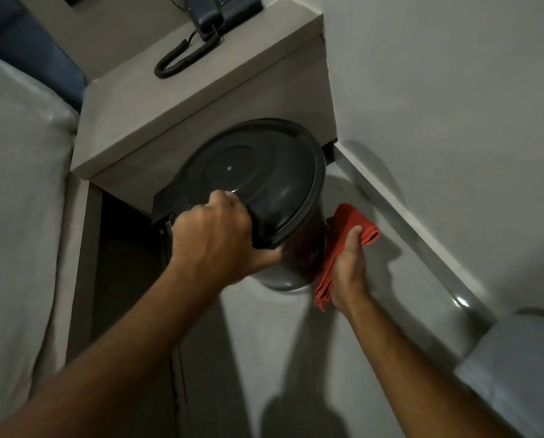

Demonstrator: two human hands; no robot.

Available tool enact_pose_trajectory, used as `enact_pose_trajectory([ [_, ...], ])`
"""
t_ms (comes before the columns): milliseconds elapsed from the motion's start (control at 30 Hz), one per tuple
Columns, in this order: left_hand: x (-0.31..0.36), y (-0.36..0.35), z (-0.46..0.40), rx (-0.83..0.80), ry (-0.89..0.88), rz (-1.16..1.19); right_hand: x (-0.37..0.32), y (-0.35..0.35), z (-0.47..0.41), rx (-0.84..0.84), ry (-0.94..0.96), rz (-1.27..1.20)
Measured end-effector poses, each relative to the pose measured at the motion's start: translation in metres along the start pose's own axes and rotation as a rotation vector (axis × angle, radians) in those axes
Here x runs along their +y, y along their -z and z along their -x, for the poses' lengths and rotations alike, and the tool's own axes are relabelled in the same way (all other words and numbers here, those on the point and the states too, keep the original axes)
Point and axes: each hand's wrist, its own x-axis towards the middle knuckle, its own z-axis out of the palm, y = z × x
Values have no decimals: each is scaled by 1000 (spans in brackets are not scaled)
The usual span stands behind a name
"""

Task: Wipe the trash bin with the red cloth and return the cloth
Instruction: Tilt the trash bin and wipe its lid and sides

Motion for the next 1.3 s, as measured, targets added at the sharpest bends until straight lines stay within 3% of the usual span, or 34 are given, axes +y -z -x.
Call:
enact_pose_trajectory([
  [133,6,8,-18,86,9,41,-3,3,-4,-35,-3,12],
  [233,-21,-2,-12,119,-139,162,-7,6,-8,-27,-11,9],
  [367,-47,-17,-2,-178,-160,173,-10,9,-12,86,-42,5],
  [433,-47,-20,0,-216,-121,145,-12,9,-13,129,-45,-7],
  [633,-36,-2,-12,-10,-79,39,-16,14,-12,197,-9,23],
  [733,-45,13,-14,106,21,144,-29,13,-12,193,50,-6],
  [867,-64,18,-9,108,57,288,-54,1,-10,119,141,-16],
  [967,-68,18,-5,139,110,413,-60,-37,17,32,336,226],
  [1133,-68,21,-12,47,147,442,30,-67,71,-156,981,867],
  [1233,-71,18,-14,-15,146,513,91,-11,62,116,1031,1173],
  [1300,-72,17,-18,2,154,500,103,11,51,320,870,1090],
])
